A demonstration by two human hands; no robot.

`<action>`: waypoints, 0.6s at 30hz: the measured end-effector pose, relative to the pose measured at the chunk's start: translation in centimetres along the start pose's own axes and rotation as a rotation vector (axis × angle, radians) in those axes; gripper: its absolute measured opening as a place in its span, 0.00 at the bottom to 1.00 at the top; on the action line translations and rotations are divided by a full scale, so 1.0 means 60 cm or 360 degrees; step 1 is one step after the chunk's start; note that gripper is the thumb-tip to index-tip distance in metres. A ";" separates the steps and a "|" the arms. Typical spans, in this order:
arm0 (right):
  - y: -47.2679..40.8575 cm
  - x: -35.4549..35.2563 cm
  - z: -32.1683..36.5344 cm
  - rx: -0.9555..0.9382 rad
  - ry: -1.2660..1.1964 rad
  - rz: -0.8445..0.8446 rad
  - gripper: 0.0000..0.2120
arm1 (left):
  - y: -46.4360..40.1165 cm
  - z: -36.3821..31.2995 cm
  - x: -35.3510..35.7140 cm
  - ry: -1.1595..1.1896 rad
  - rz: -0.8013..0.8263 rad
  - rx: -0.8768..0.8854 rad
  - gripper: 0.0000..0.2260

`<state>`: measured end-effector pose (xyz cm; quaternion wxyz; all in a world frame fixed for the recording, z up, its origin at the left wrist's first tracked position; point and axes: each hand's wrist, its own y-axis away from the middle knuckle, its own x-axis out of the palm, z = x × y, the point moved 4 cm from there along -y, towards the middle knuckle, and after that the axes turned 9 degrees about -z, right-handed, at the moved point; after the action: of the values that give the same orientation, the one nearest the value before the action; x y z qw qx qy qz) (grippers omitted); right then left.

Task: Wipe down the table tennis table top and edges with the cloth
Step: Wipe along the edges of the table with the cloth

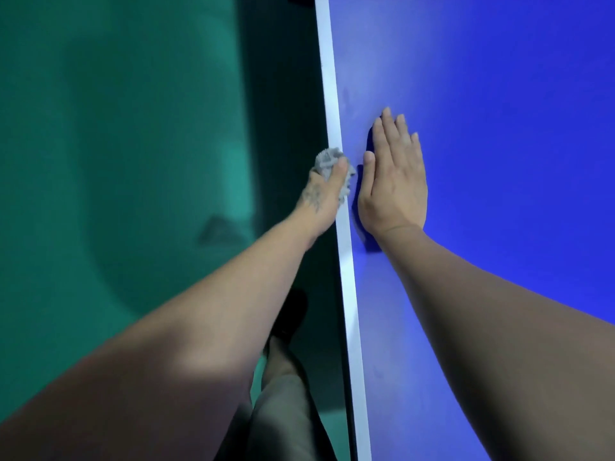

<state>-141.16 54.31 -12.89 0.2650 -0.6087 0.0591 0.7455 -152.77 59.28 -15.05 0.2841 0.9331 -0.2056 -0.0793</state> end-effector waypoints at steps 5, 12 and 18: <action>-0.004 0.006 0.000 0.0025 0.0065 0.0027 0.27 | -0.014 -0.012 0.003 0.0044 -0.0102 -0.0051 0.20; -0.008 0.006 -0.004 0.0041 -0.0004 -0.0014 0.25 | 0.046 0.044 0.014 0.0286 -0.0059 -0.0219 0.11; -0.011 0.003 -0.004 0.0070 -0.0051 0.0024 0.26 | -0.018 0.007 0.010 0.0336 -0.0067 -0.0287 0.13</action>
<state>-140.68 54.84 -12.97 0.2737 -0.5902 0.0757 0.7556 -151.98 59.64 -16.03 0.3852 0.9111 -0.1469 -0.0048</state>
